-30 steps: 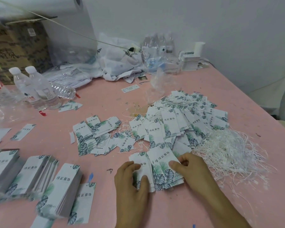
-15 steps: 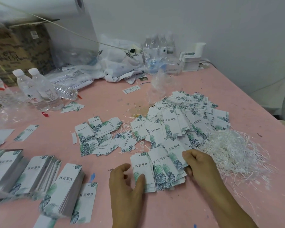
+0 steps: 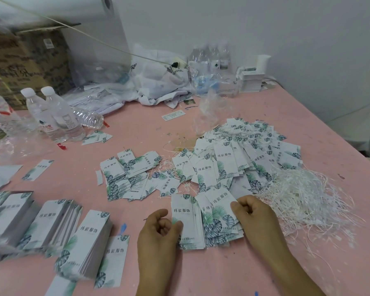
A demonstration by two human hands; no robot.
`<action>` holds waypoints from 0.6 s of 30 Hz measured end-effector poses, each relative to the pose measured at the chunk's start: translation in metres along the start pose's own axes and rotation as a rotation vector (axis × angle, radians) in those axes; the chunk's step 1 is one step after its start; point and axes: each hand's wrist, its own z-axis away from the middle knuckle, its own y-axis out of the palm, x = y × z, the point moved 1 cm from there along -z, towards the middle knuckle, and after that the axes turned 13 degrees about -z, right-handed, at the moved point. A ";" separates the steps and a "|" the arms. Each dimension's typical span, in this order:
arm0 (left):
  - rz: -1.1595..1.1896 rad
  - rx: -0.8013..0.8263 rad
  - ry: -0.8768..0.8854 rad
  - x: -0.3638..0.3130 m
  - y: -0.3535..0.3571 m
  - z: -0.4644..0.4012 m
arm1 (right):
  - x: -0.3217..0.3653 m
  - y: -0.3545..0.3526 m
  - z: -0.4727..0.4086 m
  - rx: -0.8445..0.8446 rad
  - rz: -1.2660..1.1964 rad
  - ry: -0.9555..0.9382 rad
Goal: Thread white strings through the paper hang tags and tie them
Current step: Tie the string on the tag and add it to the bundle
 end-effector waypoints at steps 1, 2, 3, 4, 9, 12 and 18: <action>0.041 0.002 -0.013 0.001 -0.001 -0.002 | 0.000 0.000 0.000 -0.002 -0.003 0.000; 0.079 0.012 -0.022 0.002 -0.002 -0.003 | 0.000 -0.001 0.000 -0.004 -0.004 -0.002; 0.120 0.028 -0.031 0.002 -0.002 -0.004 | -0.001 -0.001 0.000 -0.005 -0.006 -0.002; 0.166 0.043 -0.037 0.002 -0.003 -0.005 | -0.001 -0.001 0.000 -0.006 -0.011 0.000; 0.280 0.040 -0.058 0.002 -0.007 -0.007 | 0.000 0.000 -0.002 0.013 -0.118 0.031; 0.301 0.032 -0.070 0.000 -0.005 -0.006 | -0.001 -0.001 -0.002 0.029 -0.192 0.043; 0.547 0.047 -0.158 -0.006 -0.005 -0.001 | -0.006 -0.009 -0.007 0.010 -0.523 0.172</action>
